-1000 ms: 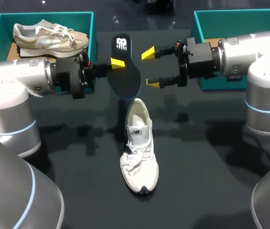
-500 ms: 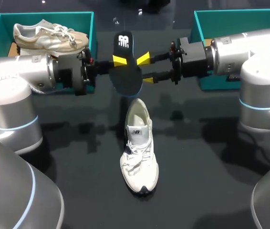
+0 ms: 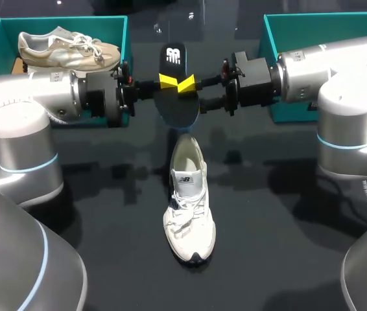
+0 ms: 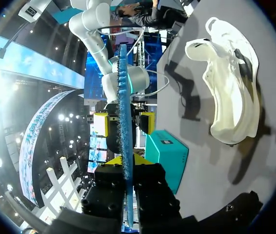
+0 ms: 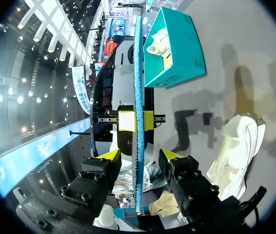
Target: Take the shoe out of the shoebox, open the shoe tongue, remove and reinsert the insole, then place the shoe into the shoebox
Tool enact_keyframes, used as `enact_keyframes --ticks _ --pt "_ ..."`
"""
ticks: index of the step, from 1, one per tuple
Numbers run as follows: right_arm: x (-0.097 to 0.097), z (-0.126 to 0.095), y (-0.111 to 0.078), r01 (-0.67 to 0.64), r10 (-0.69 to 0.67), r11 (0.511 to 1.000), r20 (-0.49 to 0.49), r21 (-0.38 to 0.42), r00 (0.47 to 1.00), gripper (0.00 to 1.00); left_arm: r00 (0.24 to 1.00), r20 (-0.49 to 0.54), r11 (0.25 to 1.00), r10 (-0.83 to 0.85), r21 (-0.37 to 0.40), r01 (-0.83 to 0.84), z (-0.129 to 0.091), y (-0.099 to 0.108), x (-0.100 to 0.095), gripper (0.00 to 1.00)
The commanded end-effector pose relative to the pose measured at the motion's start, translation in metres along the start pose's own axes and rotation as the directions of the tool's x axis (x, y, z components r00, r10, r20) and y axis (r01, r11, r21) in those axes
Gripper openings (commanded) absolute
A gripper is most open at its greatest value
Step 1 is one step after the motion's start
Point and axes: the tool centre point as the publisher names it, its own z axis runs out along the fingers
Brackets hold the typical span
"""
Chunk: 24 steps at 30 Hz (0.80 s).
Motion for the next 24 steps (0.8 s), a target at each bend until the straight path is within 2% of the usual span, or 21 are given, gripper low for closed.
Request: enact_keyframes --ticks 1,3,24 --pt "-0.0011 0.0064 0.0008 0.003 -0.003 1.000 0.002 0.002 1.000 0.48 1.000 -0.006 1.000 0.002 0.007 -0.002 0.0038 0.0015 0.0002 0.00" --pt "-0.0011 0.0078 0.0003 0.009 -0.009 1.000 0.005 0.005 1.000 0.45 1.000 -0.007 1.000 0.003 0.009 -0.003 0.0045 0.0011 0.0001 0.00" --pt "-0.0052 0.0132 0.0020 0.017 -0.017 1.000 -0.008 0.010 1.000 0.41 1.000 -0.006 1.000 0.010 0.017 -0.010 0.0057 -0.0017 0.0003 0.00"
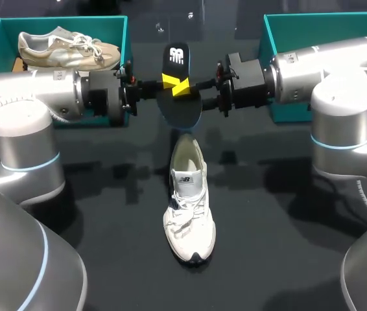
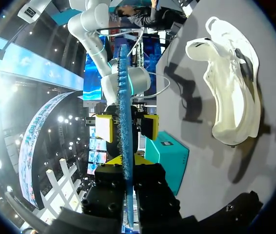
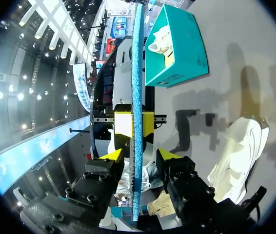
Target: Take the shoe out of the shoebox, open the shoe tongue, remove and reinsert the insole, then place the shoe into the shoebox
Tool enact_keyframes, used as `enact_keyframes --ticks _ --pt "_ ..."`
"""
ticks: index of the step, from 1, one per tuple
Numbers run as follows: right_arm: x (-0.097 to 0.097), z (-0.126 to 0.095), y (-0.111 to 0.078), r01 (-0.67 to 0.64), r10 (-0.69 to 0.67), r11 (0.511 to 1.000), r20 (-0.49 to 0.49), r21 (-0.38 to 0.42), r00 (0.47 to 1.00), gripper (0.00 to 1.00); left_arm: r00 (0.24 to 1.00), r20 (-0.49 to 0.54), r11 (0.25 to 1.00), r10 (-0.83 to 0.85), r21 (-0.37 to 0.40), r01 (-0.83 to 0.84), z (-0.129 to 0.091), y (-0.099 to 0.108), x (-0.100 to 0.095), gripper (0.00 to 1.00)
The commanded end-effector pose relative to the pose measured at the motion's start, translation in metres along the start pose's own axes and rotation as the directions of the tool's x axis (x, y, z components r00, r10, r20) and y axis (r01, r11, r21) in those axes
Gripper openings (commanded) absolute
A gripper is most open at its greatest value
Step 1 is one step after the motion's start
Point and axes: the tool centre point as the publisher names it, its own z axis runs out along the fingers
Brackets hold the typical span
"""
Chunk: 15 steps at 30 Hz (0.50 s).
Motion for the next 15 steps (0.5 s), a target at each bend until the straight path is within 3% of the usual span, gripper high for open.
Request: enact_keyframes --ticks 1,15 --pt "-0.0021 0.0031 0.0015 -0.002 0.002 1.000 -0.003 -0.001 1.000 0.40 1.000 -0.001 1.000 0.004 0.004 -0.004 0.0007 0.0005 0.0008 0.00" --pt "-0.0043 0.0026 0.0014 -0.006 0.006 1.000 -0.008 -0.008 1.000 0.29 1.000 -0.001 1.000 0.006 0.012 -0.006 0.0003 -0.0026 0.0009 0.00"
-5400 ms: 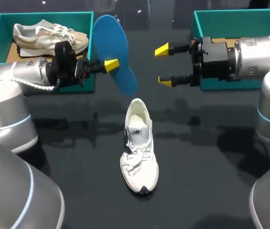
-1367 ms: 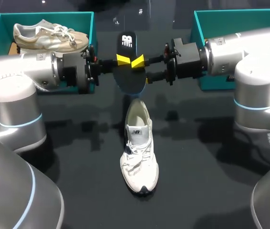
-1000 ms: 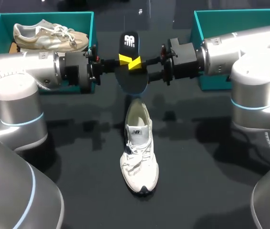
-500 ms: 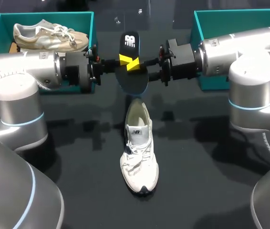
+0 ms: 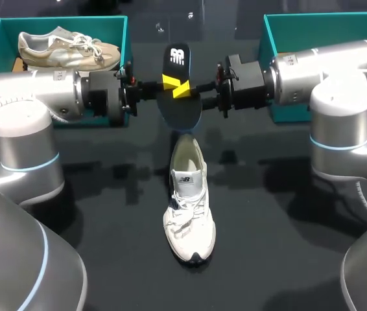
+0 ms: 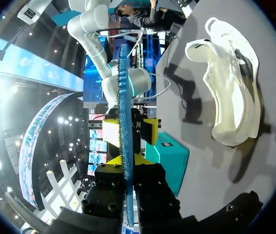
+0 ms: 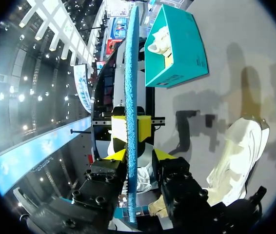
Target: Take the shoe out of the shoebox, open the shoe tongue, remove and reinsert the insole, then place the shoe into the shoebox
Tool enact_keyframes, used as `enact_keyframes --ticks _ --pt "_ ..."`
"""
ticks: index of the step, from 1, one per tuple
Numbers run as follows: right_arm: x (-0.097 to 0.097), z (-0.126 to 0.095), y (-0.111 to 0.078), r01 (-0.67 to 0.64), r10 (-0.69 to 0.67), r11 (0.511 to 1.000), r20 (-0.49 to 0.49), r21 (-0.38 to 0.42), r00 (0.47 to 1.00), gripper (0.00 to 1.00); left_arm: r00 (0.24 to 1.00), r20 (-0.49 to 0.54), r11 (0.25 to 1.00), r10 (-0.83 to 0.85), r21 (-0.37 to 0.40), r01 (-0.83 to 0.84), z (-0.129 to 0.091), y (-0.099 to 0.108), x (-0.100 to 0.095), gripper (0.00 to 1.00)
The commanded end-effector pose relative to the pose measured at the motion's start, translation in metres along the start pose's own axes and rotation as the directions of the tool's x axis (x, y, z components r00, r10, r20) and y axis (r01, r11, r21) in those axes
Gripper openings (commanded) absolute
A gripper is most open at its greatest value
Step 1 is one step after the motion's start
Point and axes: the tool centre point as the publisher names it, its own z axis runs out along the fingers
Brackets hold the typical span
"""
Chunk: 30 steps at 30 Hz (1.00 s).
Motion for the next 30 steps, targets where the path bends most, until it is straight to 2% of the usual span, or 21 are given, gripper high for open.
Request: enact_keyframes --ticks 1,3,4,5,13,14,16,17,30 --pt "-0.001 0.002 0.000 -0.001 0.001 1.000 0.002 -0.003 1.000 0.28 1.000 -0.002 1.000 0.002 0.004 -0.002 0.000 0.000 0.001 0.00" --pt "-0.001 0.001 0.000 -0.001 0.001 1.000 0.002 -0.004 1.000 0.23 1.000 -0.004 1.000 0.003 0.006 -0.003 0.000 -0.001 0.002 0.00" --pt "-0.001 0.001 -0.001 -0.002 0.002 1.000 0.001 -0.006 1.000 0.04 1.000 -0.005 1.000 0.003 0.006 -0.003 0.000 -0.001 0.002 0.00" --pt "-0.001 0.001 -0.001 -0.001 0.001 1.000 0.001 -0.006 1.000 0.00 1.000 -0.006 1.000 0.003 0.006 -0.003 0.000 -0.001 0.002 0.00" --pt "-0.003 -0.001 -0.001 0.009 -0.009 1.000 -0.004 -0.007 1.000 0.00 1.000 -0.016 1.000 0.004 0.001 -0.004 -0.002 -0.002 0.005 0.00" --pt "-0.003 -0.001 -0.001 0.011 -0.011 1.000 -0.005 -0.008 1.000 0.00 1.000 -0.020 1.000 -0.004 0.000 0.004 -0.004 -0.002 0.005 0.26" --pt "-0.004 -0.002 -0.002 0.014 -0.014 1.000 -0.006 -0.011 1.000 0.00 1.000 -0.025 1.000 -0.004 0.000 0.004 -0.006 -0.003 0.005 0.90" --pt "-0.004 -0.004 -0.002 0.015 -0.015 1.000 -0.006 -0.014 1.000 0.00 1.000 -0.031 1.000 -0.006 0.001 0.006 -0.009 -0.004 0.005 1.00" --pt "-0.010 -0.019 -0.010 0.059 -0.060 0.997 -0.023 -0.045 0.998 0.00 0.991 -0.133 1.000 -0.005 -0.023 0.002 -0.058 -0.008 0.015 1.00"
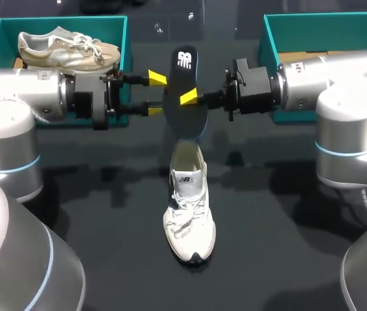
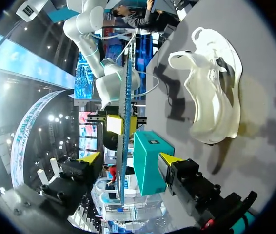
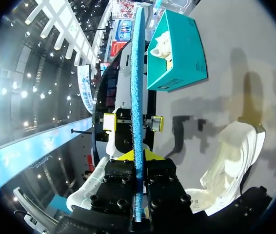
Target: Take the shoe out of the shoebox, open the shoe tongue, remove and reinsert the insole, then place the shoe into the shoebox
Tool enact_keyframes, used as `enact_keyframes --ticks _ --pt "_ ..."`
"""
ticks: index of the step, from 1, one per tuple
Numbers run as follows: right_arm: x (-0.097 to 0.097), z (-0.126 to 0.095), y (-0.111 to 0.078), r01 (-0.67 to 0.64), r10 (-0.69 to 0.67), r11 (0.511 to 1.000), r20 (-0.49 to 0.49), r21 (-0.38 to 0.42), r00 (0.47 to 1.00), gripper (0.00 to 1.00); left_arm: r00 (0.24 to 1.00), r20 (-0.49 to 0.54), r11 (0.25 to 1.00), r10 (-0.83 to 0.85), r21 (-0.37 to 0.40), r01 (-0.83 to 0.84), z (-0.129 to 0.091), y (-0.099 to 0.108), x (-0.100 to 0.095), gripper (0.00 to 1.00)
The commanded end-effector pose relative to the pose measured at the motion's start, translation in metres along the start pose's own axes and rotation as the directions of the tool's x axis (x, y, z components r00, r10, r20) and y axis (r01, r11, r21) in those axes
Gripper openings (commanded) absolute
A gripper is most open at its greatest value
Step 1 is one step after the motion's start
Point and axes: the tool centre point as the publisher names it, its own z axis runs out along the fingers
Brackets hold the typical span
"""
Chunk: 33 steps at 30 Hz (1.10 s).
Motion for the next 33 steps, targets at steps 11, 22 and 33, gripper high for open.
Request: enact_keyframes --ticks 11,22,33 --pt "-0.007 -0.014 -0.007 0.048 -0.048 0.999 0.003 -0.016 0.999 0.00 0.989 -0.124 0.996 -0.080 -0.044 0.075 -0.049 -0.008 0.016 1.00" --pt "-0.009 -0.022 -0.004 0.101 -0.100 0.995 0.055 -0.018 0.994 0.00 0.840 -0.499 0.976 -0.211 -0.149 0.157 -0.075 -0.029 0.029 1.00" --pt "-0.009 -0.022 -0.004 0.101 -0.100 0.995 0.055 -0.018 0.994 0.00 0.840 -0.499 0.976 -0.211 -0.149 0.157 -0.075 -0.029 0.029 1.00"
